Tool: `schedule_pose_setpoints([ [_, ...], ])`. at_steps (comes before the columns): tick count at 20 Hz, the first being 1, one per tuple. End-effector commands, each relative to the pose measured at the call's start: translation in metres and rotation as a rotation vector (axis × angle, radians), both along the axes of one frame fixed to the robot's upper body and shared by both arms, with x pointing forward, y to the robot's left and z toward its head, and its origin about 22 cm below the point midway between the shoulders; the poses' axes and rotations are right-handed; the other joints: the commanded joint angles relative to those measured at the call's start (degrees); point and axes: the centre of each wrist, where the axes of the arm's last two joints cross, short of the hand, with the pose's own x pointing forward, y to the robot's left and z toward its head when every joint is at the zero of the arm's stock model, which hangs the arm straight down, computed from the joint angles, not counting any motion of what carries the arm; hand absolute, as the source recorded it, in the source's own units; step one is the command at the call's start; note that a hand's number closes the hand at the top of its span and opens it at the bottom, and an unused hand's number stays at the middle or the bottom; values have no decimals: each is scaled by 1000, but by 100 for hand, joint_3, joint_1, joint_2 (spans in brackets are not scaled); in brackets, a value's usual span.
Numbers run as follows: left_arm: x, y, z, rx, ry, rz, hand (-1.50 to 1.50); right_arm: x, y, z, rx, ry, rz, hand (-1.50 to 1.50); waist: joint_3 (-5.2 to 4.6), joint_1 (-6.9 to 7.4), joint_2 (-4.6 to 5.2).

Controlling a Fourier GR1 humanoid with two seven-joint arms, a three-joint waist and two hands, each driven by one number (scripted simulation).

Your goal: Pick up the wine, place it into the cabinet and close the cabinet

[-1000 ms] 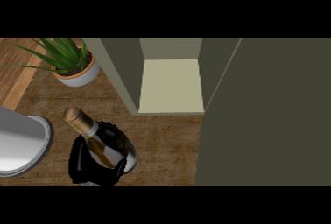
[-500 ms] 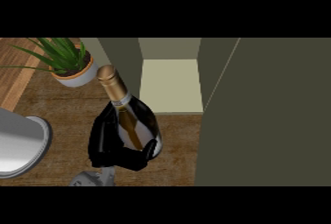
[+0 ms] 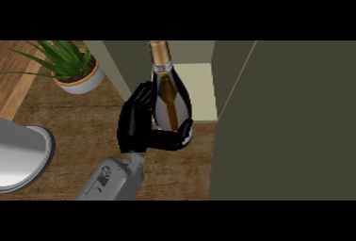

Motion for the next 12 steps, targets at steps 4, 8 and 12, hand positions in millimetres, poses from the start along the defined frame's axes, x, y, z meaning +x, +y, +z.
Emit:
schedule_pose_setpoints([
  [4,13,-22,-13,82,43,59,150,-37,-10,20,61,-19,82,-150,1,-44,5],
  [8,17,-17,-36,115,65,53,150,-44,-9,32,72,-54,99,-150,-6,-55,11],
  [12,31,-19,-52,109,97,81,150,-36,-8,23,71,-46,92,-150,-7,-138,34],
])
